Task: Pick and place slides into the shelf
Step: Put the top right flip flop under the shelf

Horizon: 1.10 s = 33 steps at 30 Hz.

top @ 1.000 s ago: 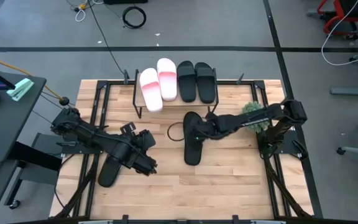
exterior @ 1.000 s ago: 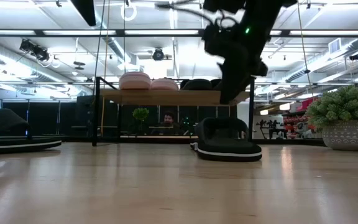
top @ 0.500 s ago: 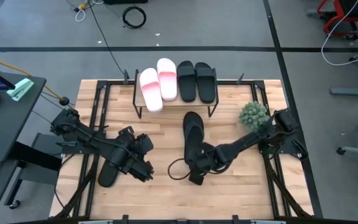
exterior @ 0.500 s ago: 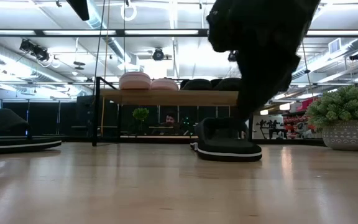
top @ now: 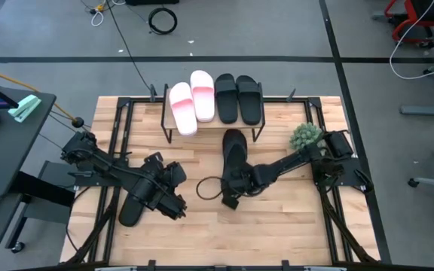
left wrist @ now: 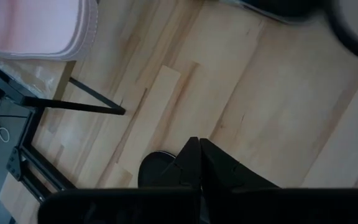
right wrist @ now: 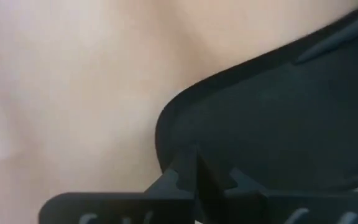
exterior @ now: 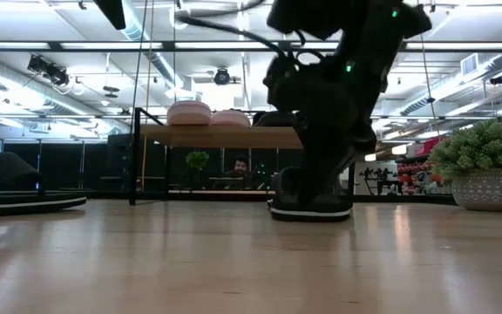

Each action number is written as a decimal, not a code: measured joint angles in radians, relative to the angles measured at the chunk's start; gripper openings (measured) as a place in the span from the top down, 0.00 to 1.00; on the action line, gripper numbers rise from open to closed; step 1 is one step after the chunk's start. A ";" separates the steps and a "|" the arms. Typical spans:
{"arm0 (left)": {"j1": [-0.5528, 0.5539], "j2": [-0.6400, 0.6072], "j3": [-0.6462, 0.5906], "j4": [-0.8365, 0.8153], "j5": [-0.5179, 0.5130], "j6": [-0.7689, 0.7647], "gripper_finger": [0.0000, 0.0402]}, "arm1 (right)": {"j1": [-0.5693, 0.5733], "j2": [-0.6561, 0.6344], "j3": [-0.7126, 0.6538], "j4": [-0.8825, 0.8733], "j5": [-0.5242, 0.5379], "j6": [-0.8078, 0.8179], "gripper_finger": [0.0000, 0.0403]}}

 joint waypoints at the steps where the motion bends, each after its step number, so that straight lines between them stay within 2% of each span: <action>1: 0.000 0.000 0.000 0.000 0.000 0.008 0.99 | -0.013 -0.004 -0.001 -0.026 0.023 0.000 0.99; 8: 0.022 0.000 0.000 0.001 0.000 0.035 0.94 | -0.112 -0.004 -0.001 -0.074 0.022 -0.068 1.00; 13: 0.024 0.000 0.000 0.000 0.000 0.042 0.97 | -0.187 -0.002 -0.002 -0.082 0.079 -0.128 1.00; 19: 0.014 0.000 0.000 0.000 0.003 0.040 0.98 | -0.255 -0.003 -0.003 -0.123 0.095 -0.174 1.00; 26: 0.014 0.000 0.000 0.001 0.004 0.039 0.94 | -0.280 0.001 -0.006 -0.129 0.230 -0.239 1.00; 33: 0.014 0.000 0.000 0.000 0.005 0.030 0.97 | -0.298 -0.002 -0.007 -0.128 0.242 -0.286 1.00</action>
